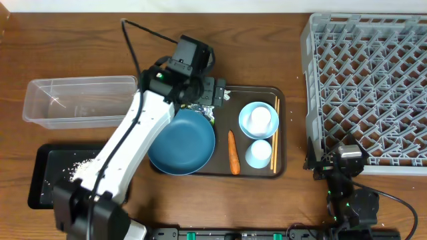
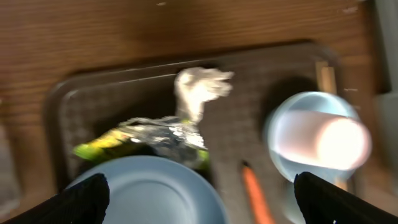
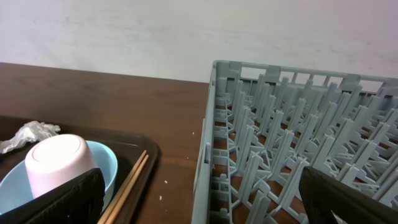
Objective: Sort waste into correct bins and load items into the dishwasher rack
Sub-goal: 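Lower the left gripper onto the yellow wrapper and foil, grasp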
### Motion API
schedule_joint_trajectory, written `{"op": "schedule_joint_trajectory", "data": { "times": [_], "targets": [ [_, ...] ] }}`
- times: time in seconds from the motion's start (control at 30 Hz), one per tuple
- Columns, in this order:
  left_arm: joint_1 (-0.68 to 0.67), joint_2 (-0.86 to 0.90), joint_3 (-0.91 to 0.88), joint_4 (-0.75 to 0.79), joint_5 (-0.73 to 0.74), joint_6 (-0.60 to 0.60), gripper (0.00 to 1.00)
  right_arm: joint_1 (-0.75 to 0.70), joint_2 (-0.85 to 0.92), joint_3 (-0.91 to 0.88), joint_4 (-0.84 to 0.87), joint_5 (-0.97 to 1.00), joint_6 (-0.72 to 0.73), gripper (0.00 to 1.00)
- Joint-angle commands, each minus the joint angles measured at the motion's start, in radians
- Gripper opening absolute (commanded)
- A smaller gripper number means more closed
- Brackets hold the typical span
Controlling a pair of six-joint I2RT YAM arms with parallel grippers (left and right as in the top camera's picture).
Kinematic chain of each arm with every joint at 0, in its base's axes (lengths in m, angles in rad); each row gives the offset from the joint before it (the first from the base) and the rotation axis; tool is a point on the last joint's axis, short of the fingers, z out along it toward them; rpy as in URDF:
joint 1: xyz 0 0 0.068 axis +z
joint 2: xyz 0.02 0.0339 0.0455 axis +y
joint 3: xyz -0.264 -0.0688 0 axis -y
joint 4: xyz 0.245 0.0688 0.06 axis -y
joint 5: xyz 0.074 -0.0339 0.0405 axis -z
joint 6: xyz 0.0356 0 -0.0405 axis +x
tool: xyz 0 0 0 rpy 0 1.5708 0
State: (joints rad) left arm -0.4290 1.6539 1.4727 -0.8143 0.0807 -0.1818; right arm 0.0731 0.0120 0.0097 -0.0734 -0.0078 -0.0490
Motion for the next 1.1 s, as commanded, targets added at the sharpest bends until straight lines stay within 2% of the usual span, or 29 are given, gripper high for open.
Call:
{"op": "schedule_joint_trajectory", "data": {
  "times": [0.0,0.2,0.37,1.07],
  "targets": [
    [0.0,0.07,0.017,0.005,-0.093,0.04,0.98,-0.009,-0.006,-0.004,-0.001,0.003,-0.012,0.99],
    [0.0,0.161,0.017,0.007,-0.098,0.134,0.98,-0.009,-0.006,-0.004,-0.001,0.003,-0.012,0.99],
    [0.0,0.204,0.017,0.032,-0.203,0.137,0.98,-0.009,-0.006,-0.004,-0.001,0.003,-0.013,0.99],
    [-0.002,0.373,0.016,0.072,-0.189,0.143,0.97,-0.009,-0.006,-0.004,-0.001,0.003,-0.012,0.99]
  ]
}}
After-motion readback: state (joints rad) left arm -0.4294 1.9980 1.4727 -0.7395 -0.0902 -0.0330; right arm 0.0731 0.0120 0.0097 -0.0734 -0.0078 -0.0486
